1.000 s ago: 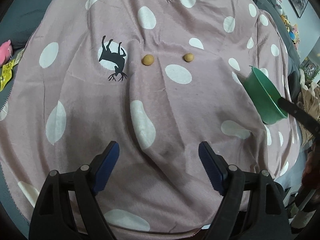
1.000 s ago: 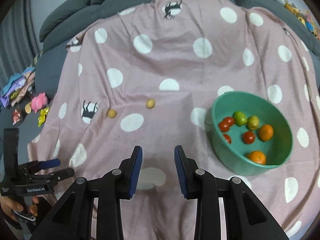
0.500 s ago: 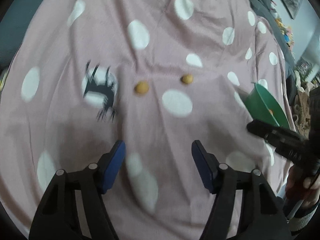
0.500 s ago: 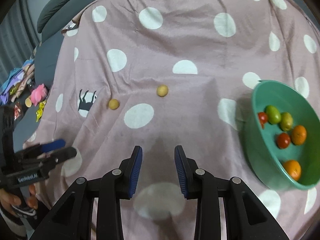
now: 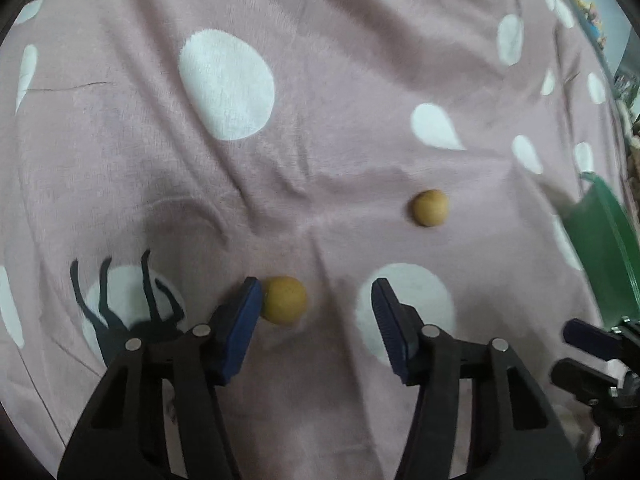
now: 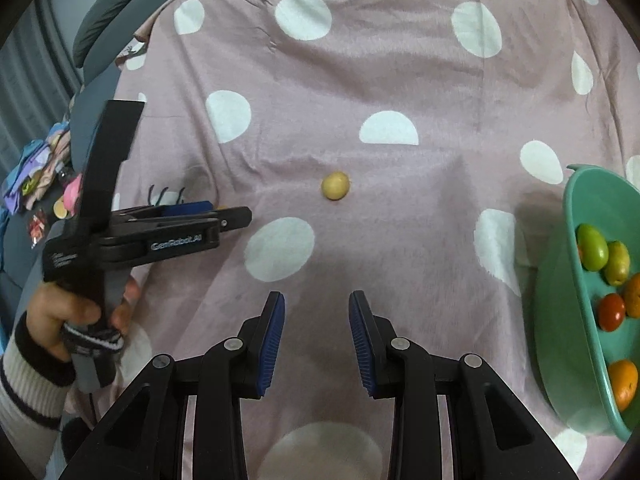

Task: Organize fruits
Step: 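Grasp a small yellow fruit with the left tool while the right tool grasps the other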

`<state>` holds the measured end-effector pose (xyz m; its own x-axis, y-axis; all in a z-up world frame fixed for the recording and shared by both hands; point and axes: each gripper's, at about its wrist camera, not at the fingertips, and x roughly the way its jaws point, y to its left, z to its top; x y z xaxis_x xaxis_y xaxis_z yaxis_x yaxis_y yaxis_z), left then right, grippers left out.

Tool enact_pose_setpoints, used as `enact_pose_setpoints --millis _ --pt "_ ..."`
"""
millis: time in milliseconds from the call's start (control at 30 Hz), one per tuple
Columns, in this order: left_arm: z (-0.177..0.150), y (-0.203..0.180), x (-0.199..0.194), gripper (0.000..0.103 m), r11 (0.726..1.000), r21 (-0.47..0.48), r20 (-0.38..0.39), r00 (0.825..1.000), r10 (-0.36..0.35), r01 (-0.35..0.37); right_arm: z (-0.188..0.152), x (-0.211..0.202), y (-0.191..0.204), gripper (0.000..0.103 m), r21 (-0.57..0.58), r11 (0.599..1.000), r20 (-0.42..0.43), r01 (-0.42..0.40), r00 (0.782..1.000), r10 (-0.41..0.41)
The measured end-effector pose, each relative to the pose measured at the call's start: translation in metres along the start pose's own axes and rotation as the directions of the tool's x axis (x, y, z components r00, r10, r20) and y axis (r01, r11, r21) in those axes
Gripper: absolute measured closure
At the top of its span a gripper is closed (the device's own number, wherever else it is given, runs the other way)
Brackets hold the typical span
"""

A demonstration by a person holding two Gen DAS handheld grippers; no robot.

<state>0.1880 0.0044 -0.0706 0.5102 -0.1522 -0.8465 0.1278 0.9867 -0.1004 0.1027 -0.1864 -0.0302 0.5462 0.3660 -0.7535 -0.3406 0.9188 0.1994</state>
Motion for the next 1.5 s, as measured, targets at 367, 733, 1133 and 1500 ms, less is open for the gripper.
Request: enact_pose_setpoints --millis 367,733,1133,1500 --pt "0.008 0.005 0.015 0.078 0.997 0.059 -0.045 0.997 0.062 -0.059 0.012 0.010 -0.004 0.070 -0.003 1.000 0.015 -0.012 1.000 0.012" --pt "0.021 0.021 -0.004 0.078 1.000 -0.015 0.010 1.000 -0.025 0.025 0.043 0.043 -0.009 0.070 0.020 0.999 0.005 -0.038 0.999 0.038" --pt "0.036 0.036 -0.004 0.077 0.997 -0.054 0.039 0.998 -0.049 0.051 0.083 0.116 0.003 0.070 0.036 0.998 -0.036 0.047 0.998 -0.046" --pt "0.027 0.034 -0.003 0.077 0.997 -0.056 0.037 0.998 -0.049 0.051 0.076 0.141 0.000 0.075 0.033 0.996 0.026 0.084 0.996 -0.085"
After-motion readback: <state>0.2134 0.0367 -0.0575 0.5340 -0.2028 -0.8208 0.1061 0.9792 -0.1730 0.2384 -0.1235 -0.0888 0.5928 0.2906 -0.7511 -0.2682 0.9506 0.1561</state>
